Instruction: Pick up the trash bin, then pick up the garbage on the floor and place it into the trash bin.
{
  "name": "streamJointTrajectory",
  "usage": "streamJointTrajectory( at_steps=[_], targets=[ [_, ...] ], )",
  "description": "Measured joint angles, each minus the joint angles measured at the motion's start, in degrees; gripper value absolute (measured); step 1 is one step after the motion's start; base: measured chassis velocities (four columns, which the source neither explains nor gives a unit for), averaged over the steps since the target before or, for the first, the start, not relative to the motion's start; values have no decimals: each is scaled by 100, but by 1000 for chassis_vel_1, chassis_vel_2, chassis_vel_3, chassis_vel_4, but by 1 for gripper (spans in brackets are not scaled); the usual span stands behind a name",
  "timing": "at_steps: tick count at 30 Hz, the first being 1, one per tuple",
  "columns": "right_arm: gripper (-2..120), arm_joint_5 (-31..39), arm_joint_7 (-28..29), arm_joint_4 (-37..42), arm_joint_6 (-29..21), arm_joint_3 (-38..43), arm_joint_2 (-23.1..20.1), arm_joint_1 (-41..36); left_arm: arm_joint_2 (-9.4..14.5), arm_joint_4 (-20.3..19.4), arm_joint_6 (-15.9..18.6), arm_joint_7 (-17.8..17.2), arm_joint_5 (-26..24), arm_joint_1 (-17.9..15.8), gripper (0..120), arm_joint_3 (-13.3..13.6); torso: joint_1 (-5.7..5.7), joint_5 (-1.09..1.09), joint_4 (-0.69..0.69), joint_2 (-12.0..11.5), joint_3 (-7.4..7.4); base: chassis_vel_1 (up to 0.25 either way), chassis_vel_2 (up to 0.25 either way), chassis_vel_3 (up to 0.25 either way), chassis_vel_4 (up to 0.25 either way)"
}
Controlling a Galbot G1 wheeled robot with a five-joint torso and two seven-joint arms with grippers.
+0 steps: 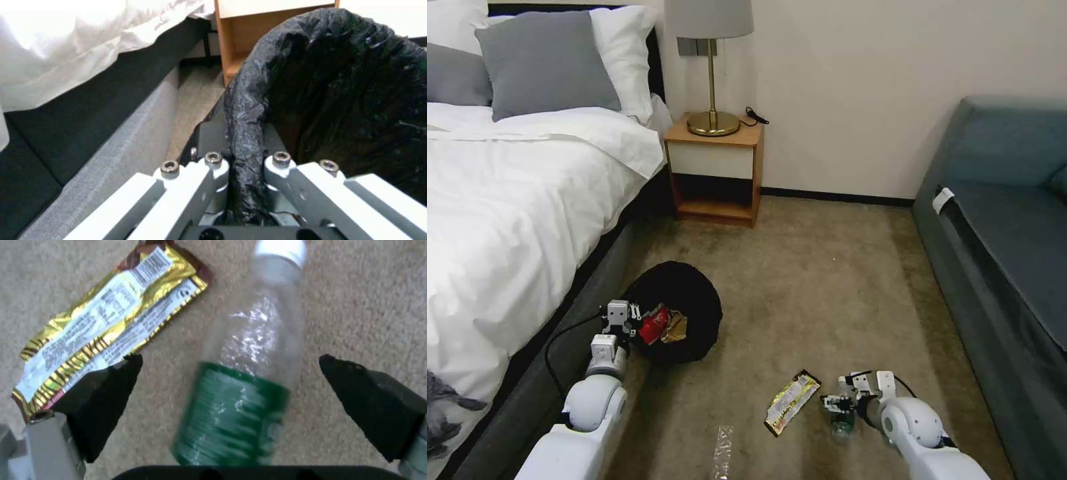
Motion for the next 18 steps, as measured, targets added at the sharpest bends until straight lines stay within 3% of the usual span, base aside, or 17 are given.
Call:
streamJointTrajectory(
  at_steps=[12, 18],
  targets=[
    [99, -181, -118, -186, 98, 29, 92, -52, 6, -16, 0, 14, 21, -10, 4, 53, 0, 0, 0, 0, 0, 0, 0, 0, 0],
    [84, -271, -189, -316, 159, 40, 115, -21, 10, -16, 0, 15, 11, -11, 4, 64, 0, 0, 0, 0, 0, 0, 0, 0, 0]
  ],
)
